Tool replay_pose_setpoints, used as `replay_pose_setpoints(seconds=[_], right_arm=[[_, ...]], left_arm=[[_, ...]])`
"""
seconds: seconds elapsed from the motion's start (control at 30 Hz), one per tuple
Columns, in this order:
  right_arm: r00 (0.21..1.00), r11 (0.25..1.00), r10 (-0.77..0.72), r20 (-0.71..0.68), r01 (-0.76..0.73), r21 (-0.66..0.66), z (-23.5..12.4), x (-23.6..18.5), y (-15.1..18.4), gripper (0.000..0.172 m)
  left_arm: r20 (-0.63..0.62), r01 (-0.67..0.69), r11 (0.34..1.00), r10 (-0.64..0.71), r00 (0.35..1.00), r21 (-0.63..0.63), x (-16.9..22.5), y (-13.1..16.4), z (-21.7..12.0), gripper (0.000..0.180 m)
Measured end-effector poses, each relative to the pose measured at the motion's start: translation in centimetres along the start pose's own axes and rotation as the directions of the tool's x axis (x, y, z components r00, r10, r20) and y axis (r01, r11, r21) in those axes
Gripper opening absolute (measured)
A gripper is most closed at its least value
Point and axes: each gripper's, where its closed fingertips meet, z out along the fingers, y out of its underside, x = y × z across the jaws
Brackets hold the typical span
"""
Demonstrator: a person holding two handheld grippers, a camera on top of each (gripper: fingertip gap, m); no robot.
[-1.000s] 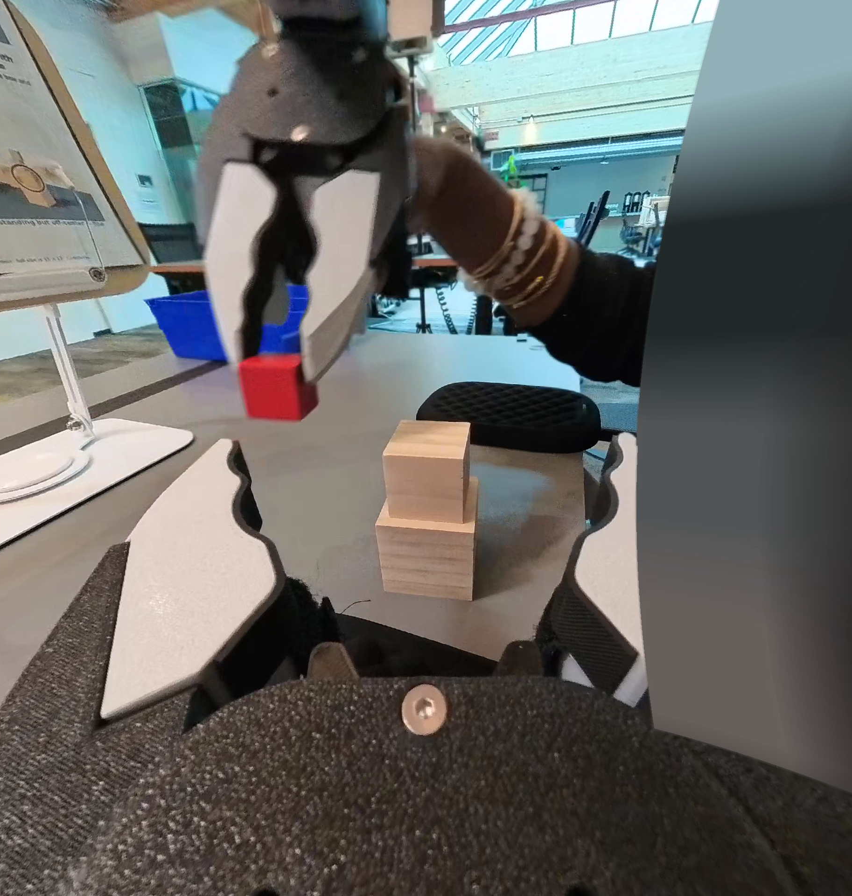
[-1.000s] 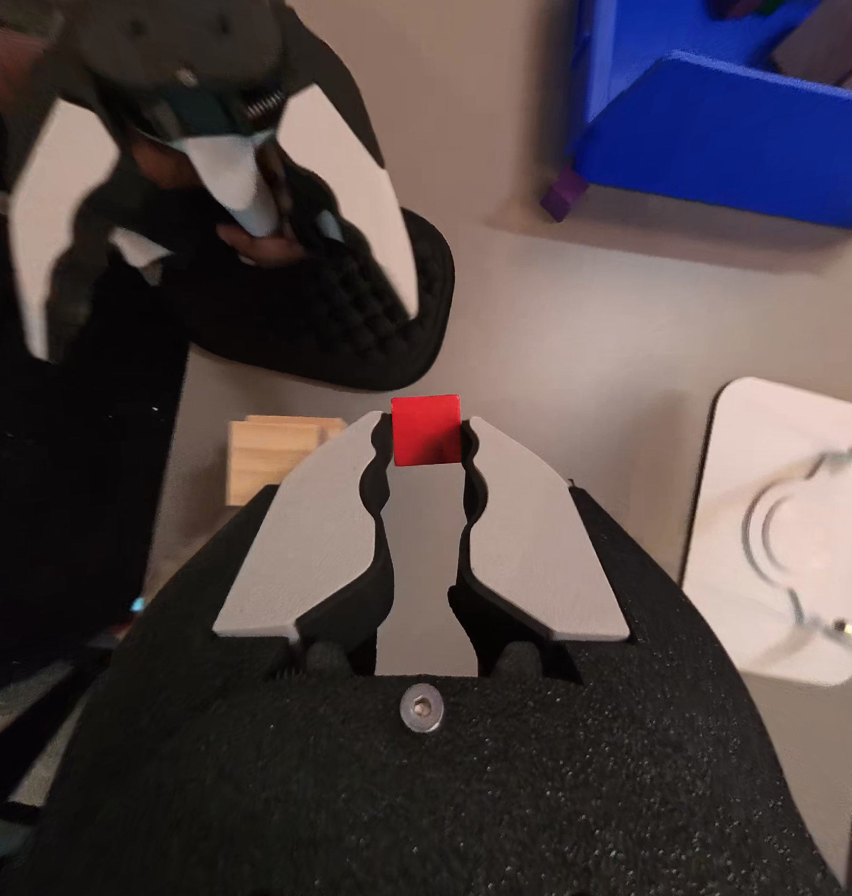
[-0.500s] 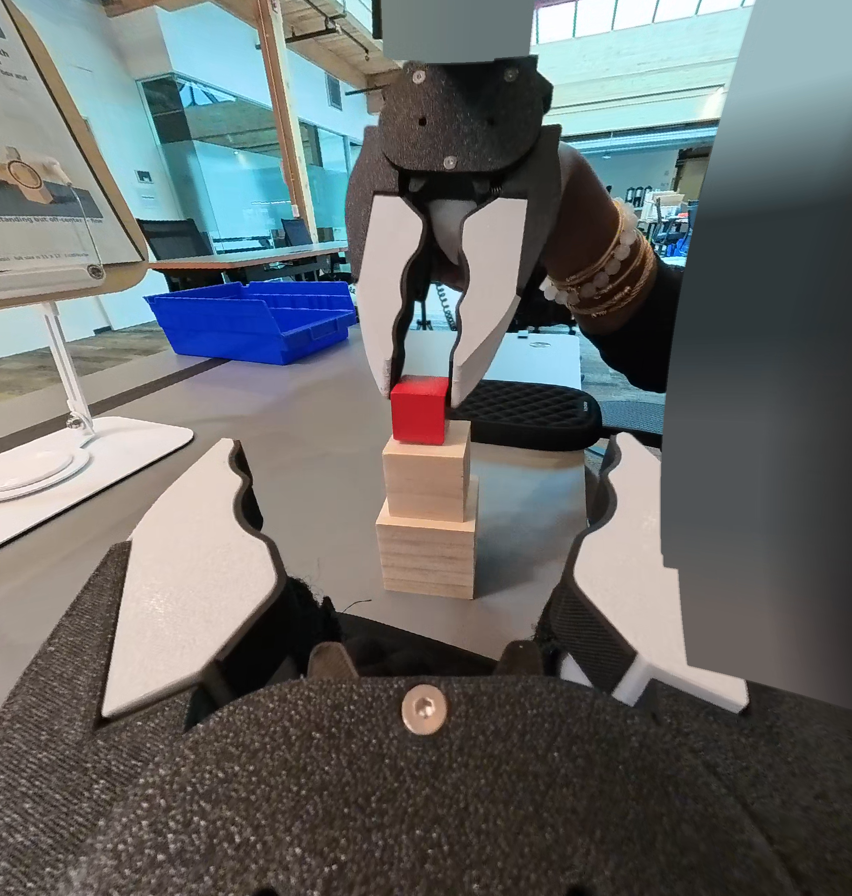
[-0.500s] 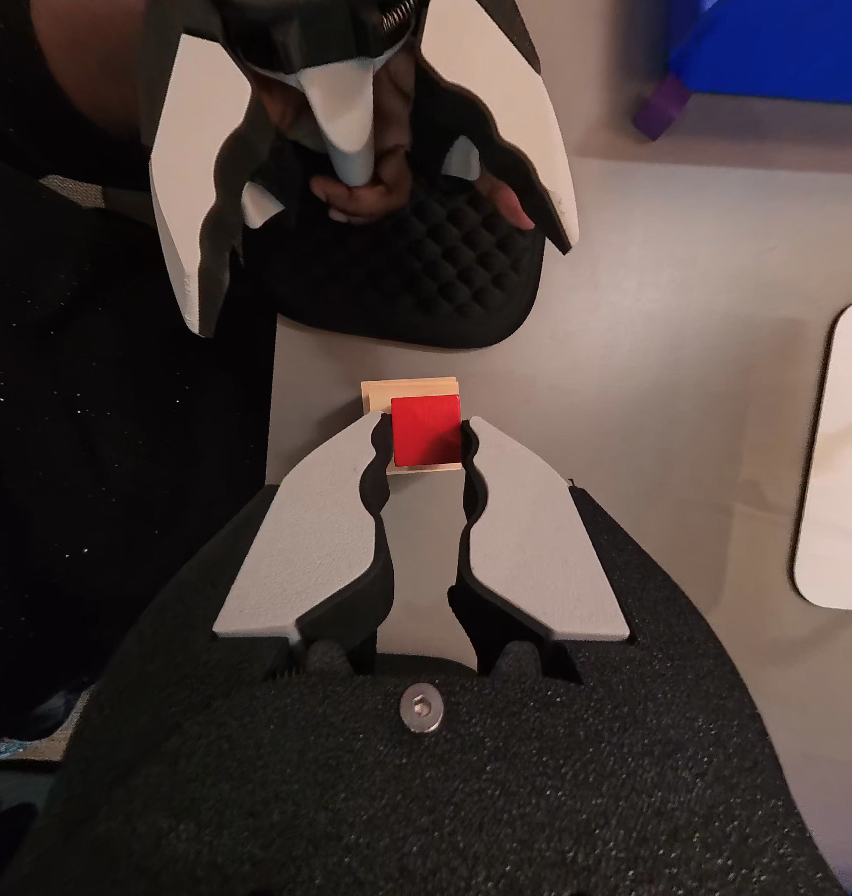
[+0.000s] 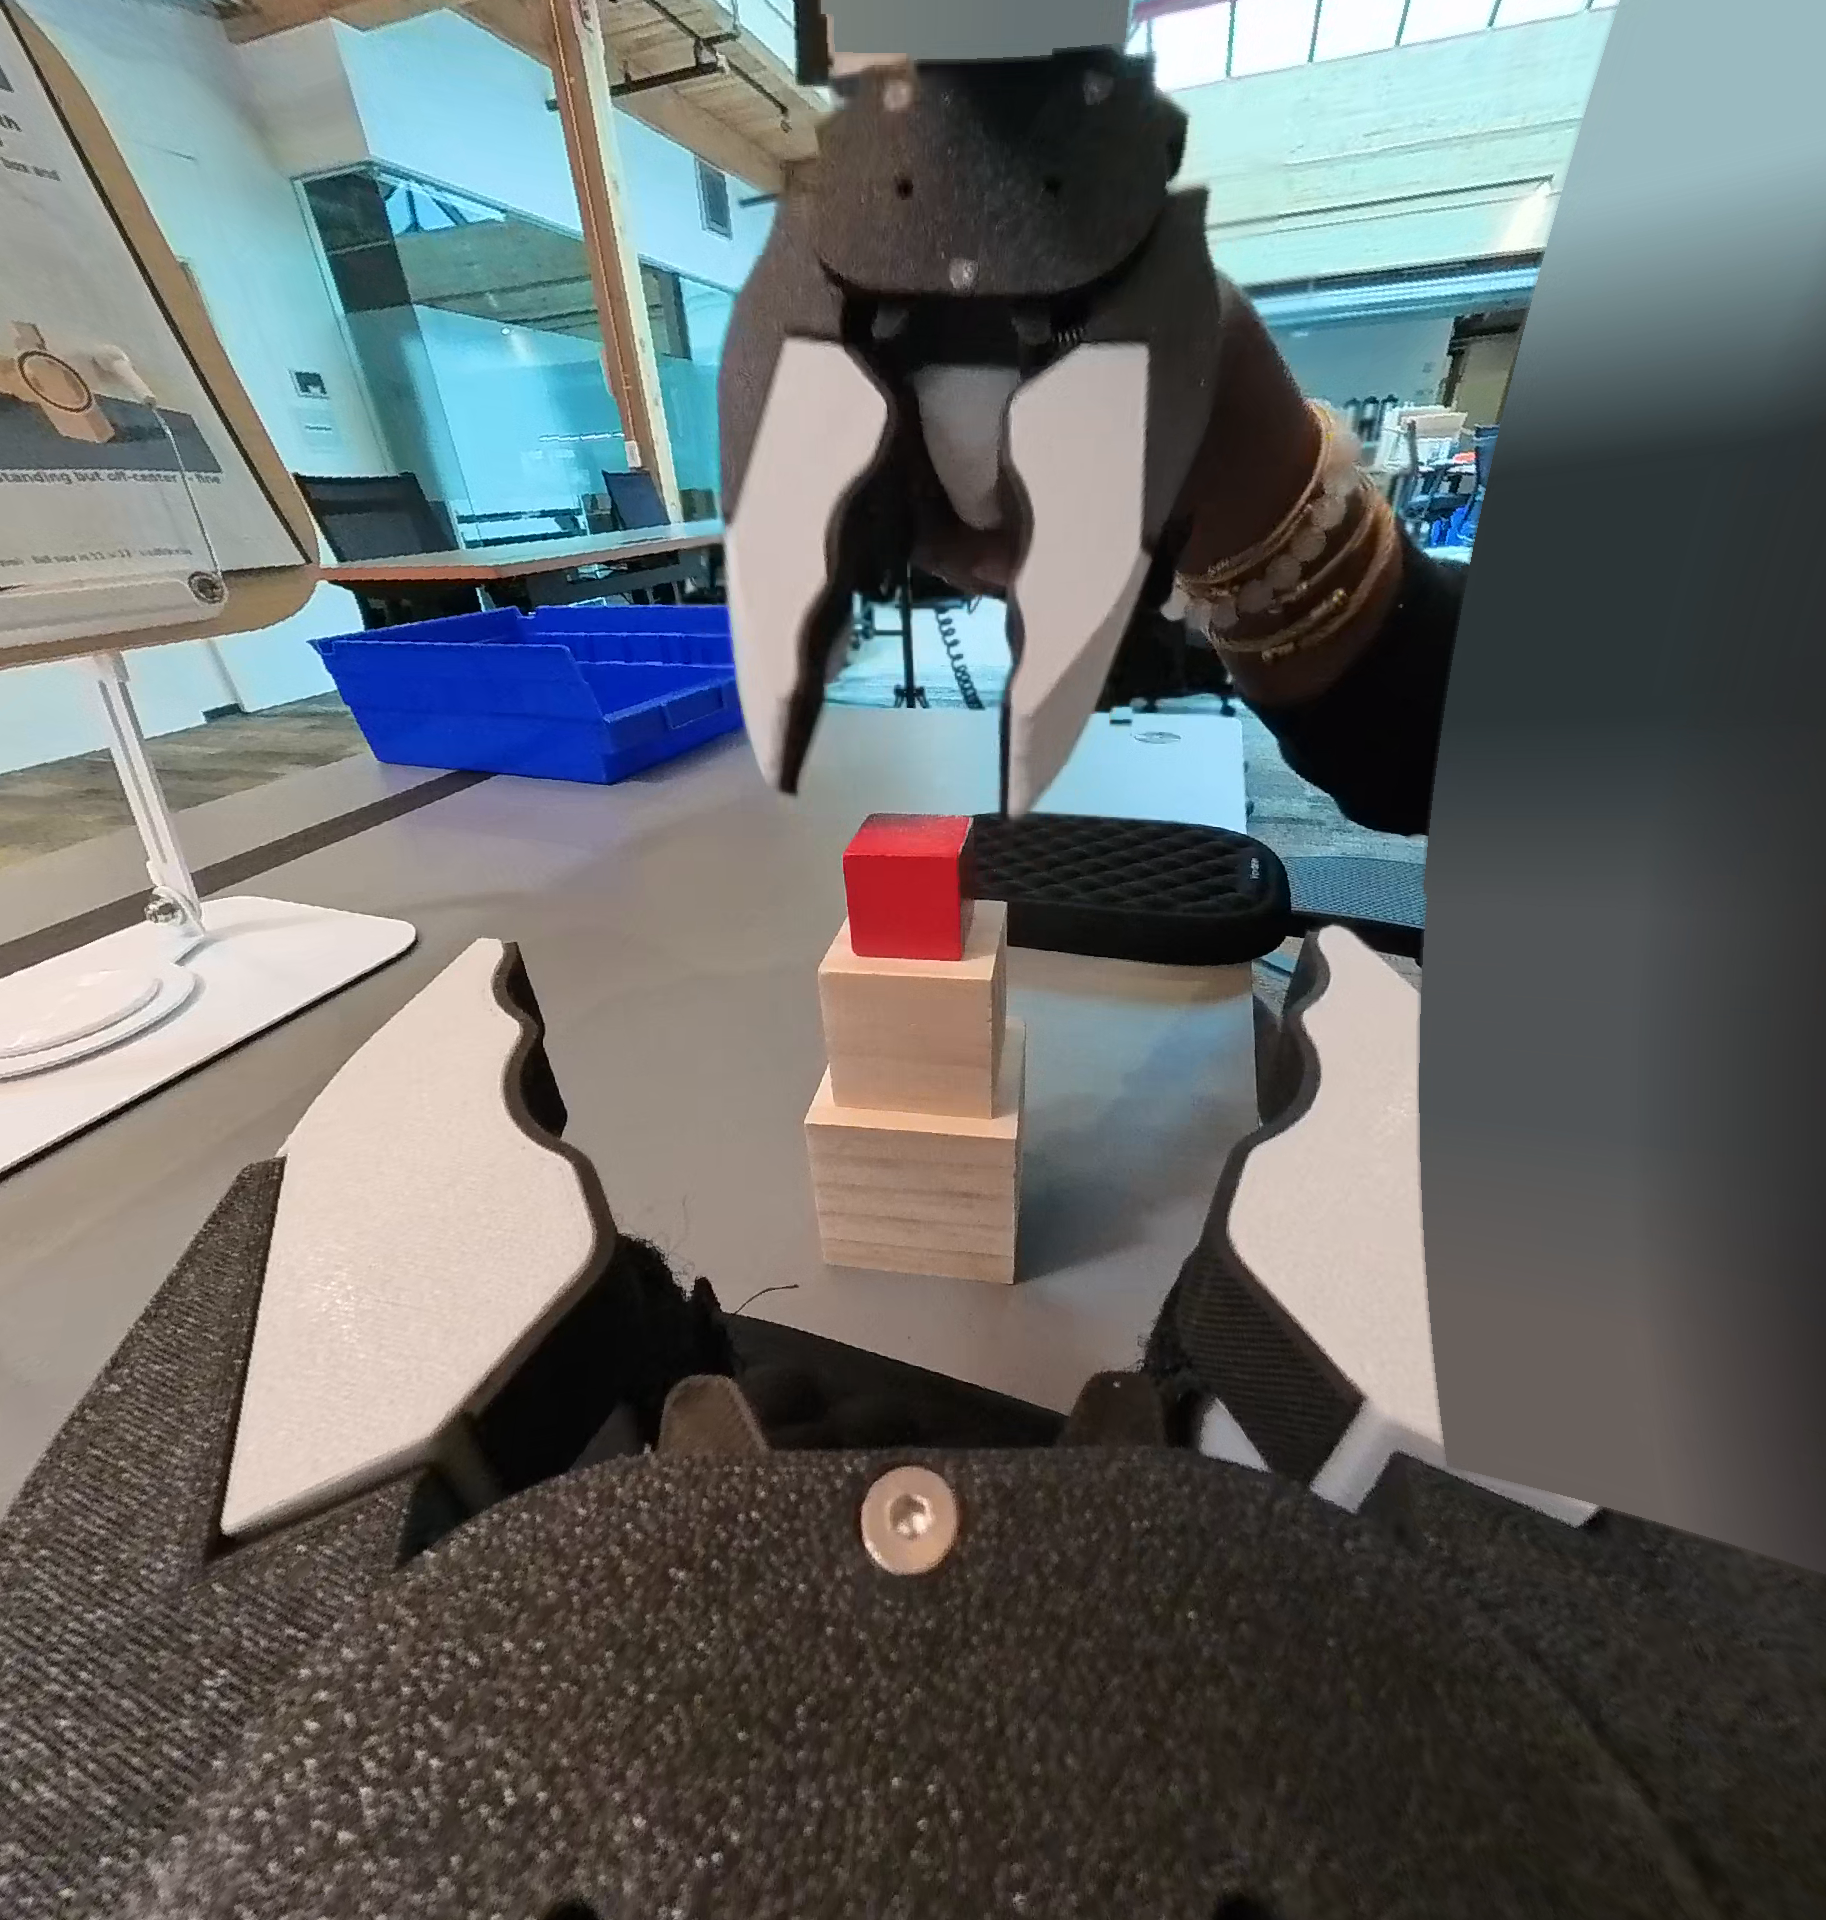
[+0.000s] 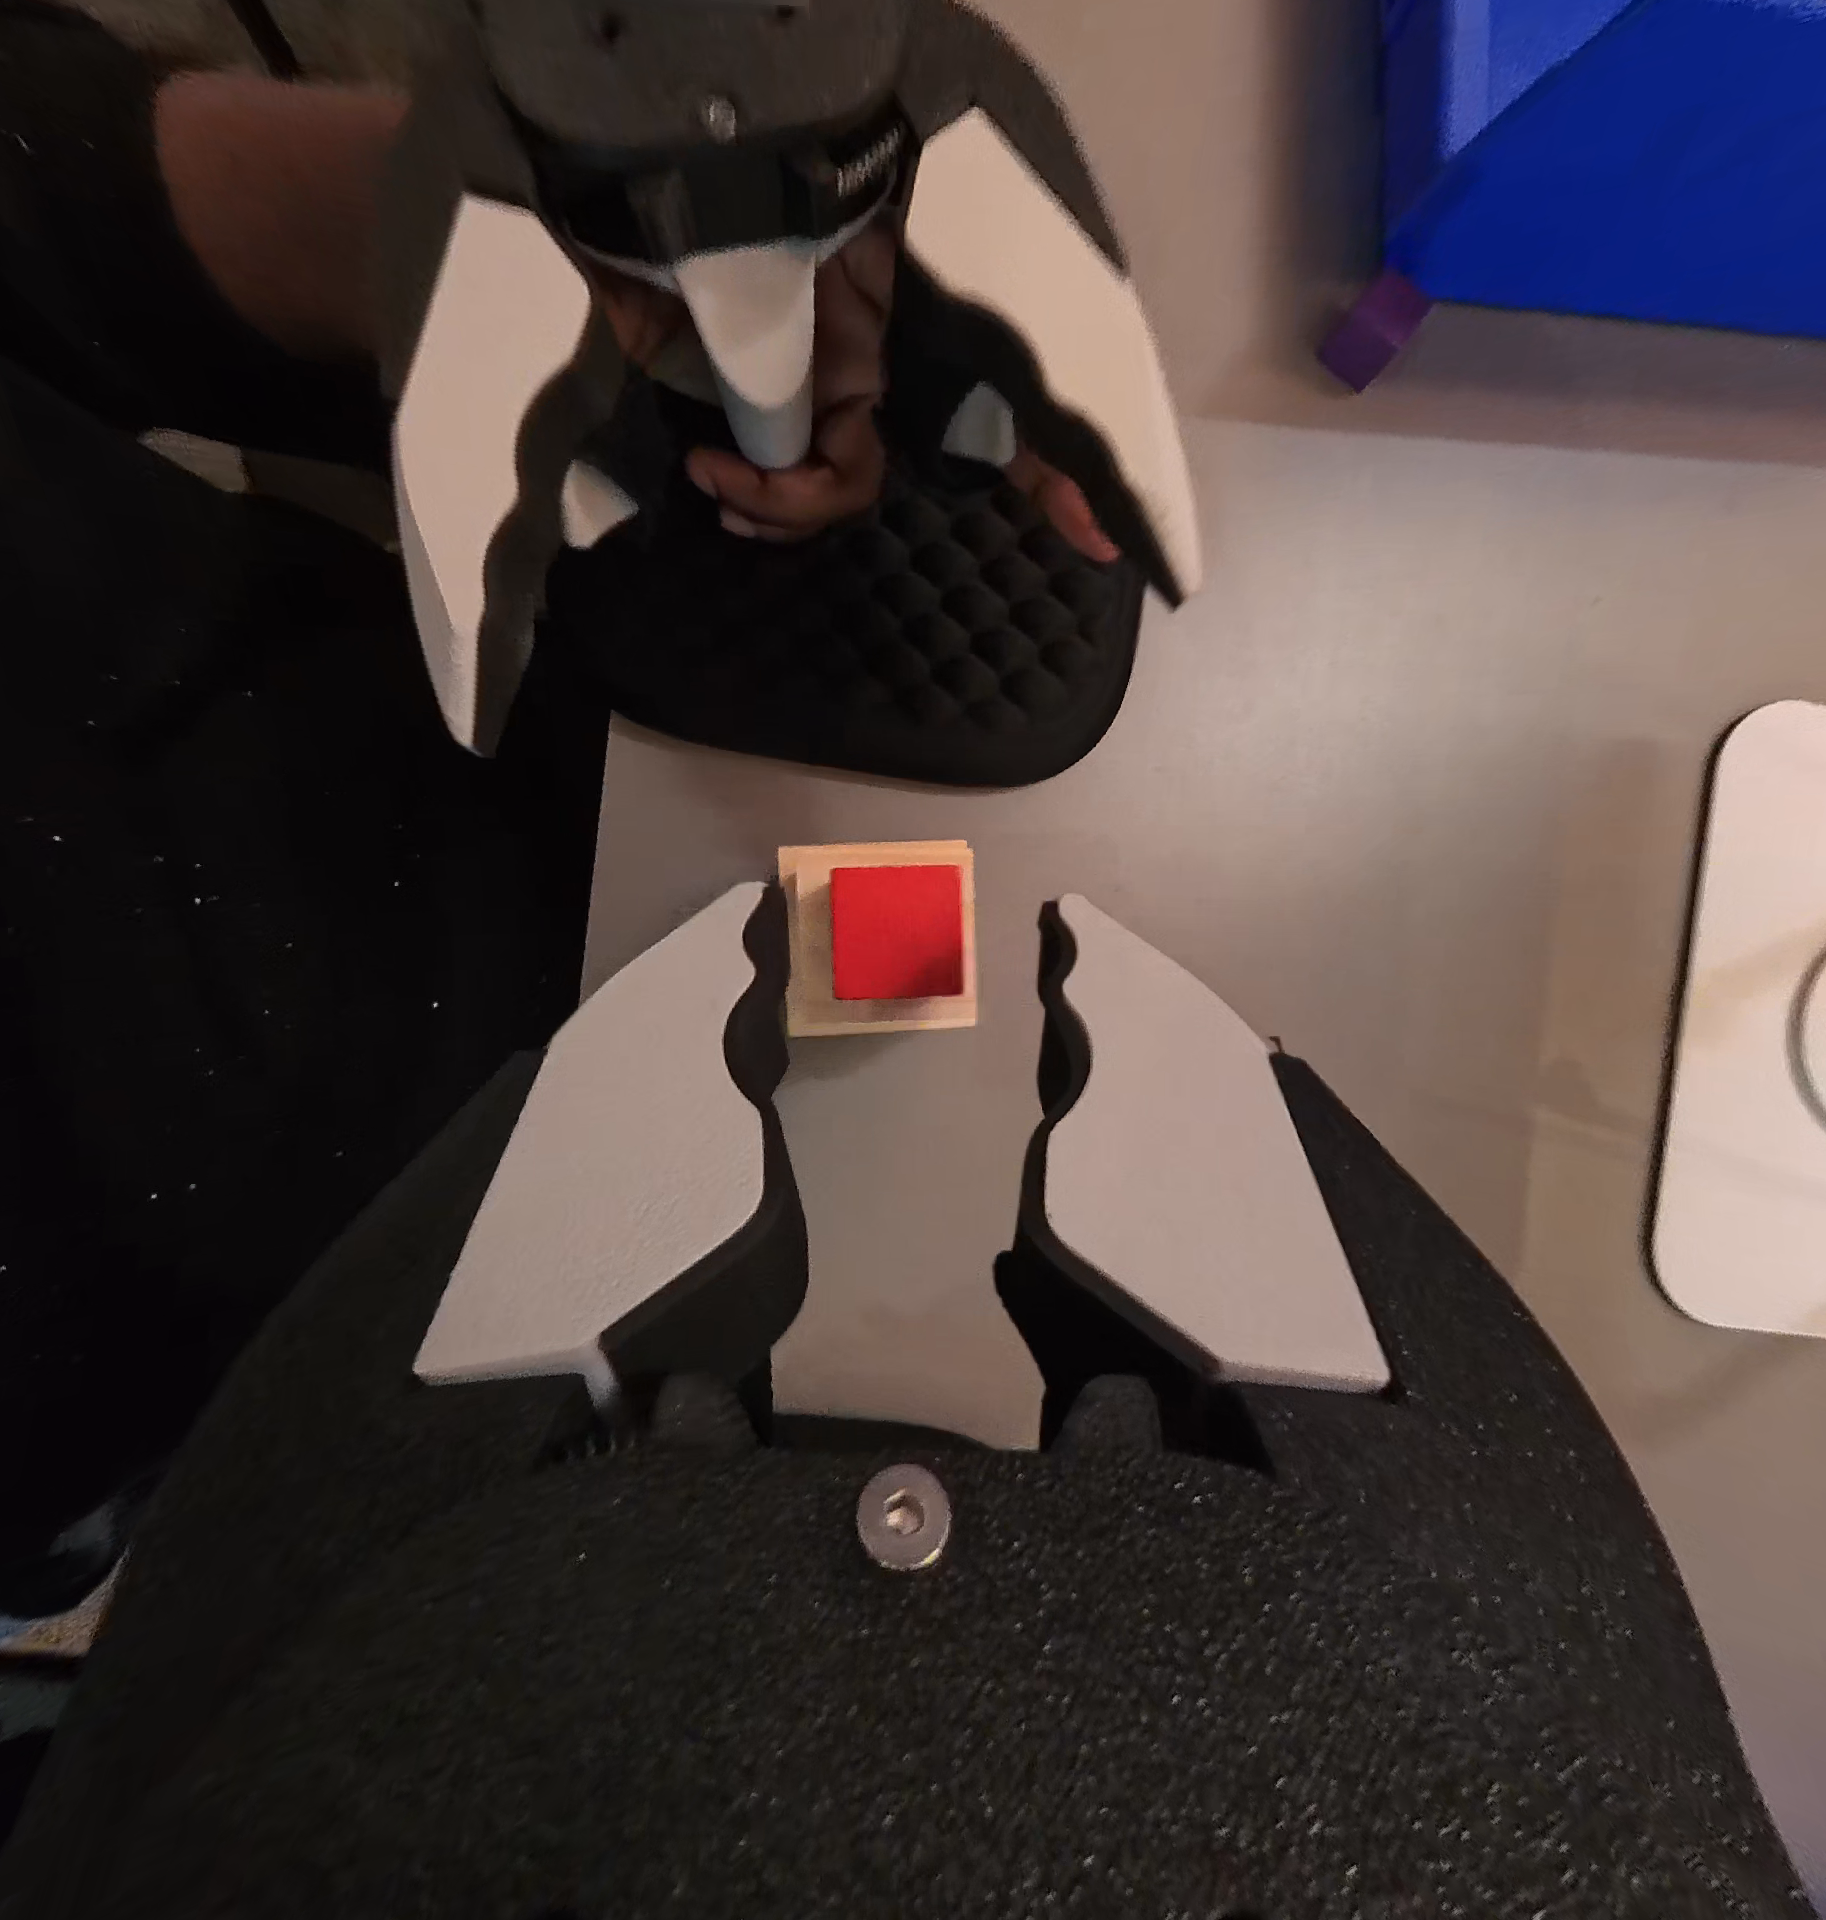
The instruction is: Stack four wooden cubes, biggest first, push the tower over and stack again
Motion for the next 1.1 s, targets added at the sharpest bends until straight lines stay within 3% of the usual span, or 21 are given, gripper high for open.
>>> replay_pose_setpoints(seconds=[0.17, 0.3, 0.53, 0.67, 0.8, 1.0, 1.1], right_arm=[[0.999, 0.985, 0.002, -0.054, 0.007, 0.171, -1.8, 4.6, -3.5, 0.051], [0.999, 0.952, 0.012, -0.051, 0.005, 0.307, 0.9, 8.9, -7.6, 0.059], [0.997, 0.981, 0.068, 0.03, -0.073, 0.177, 12.0, 13.6, -9.8, 0.065], [0.994, 0.985, 0.105, 0.02, -0.106, 0.132, 16.5, 15.4, -10.0, 0.063], [0.989, 0.977, 0.146, 0.024, -0.148, 0.155, 19.0, 15.8, -10.7, 0.057], [0.992, 0.99, 0.122, -0.014, -0.121, 0.076, 21.2, 15.3, -10.0, 0.054], [0.991, 0.99, 0.133, -0.029, -0.131, 0.057, 21.6, 15.6, -9.5, 0.041]], left_arm=[[-0.002, -0.007, 1.0, 0.007, 1.0, -0.004, 0.1, 0.0, 0.0, 0.132], [-0.005, -0.01, 1.0, 0.01, 1.0, 0.0, 0.2, 0.0, 0.0, 0.132], [-0.012, -0.011, 1.0, 0.011, 1.0, 0.006, 0.3, -0.1, -0.1, 0.131], [-0.016, -0.01, 1.0, 0.01, 1.0, 0.01, 0.3, -0.1, -0.1, 0.131], [-0.018, -0.014, 1.0, 0.014, 1.0, 0.014, 0.3, -0.2, -0.2, 0.131], [-0.018, -0.019, 1.0, 0.019, 1.0, 0.013, 0.4, -0.2, -0.2, 0.131], [-0.017, -0.018, 1.0, 0.018, 1.0, 0.014, 0.4, -0.2, -0.2, 0.131]])
